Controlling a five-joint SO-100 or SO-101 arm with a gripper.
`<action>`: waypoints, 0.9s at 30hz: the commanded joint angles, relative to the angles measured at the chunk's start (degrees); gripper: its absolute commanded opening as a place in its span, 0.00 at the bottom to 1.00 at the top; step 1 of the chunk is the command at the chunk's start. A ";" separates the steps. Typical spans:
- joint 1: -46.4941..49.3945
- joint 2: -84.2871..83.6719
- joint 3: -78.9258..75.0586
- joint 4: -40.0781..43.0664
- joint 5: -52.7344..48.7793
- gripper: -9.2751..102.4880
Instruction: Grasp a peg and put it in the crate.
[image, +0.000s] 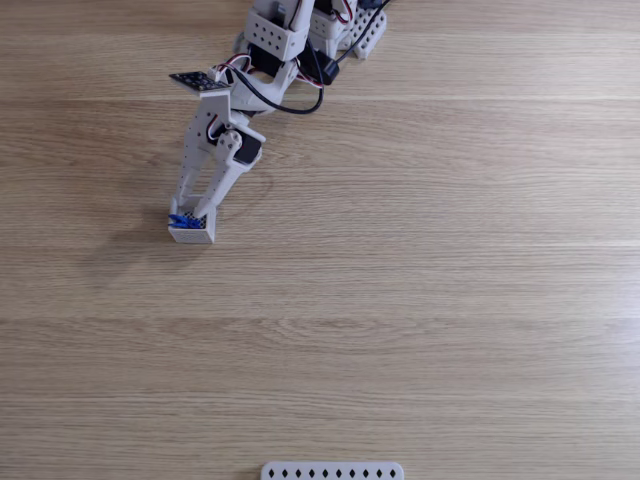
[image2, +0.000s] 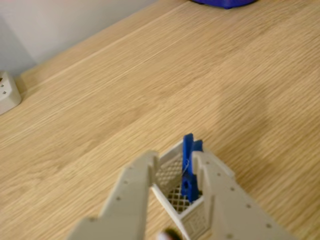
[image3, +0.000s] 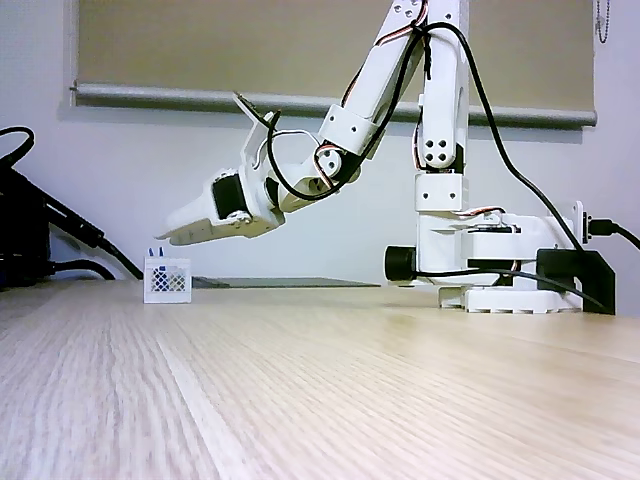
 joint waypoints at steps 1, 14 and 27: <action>-0.09 1.05 -3.34 -0.88 0.79 0.06; -7.91 24.87 2.72 15.47 30.85 0.08; -27.95 62.58 4.48 63.19 85.96 0.08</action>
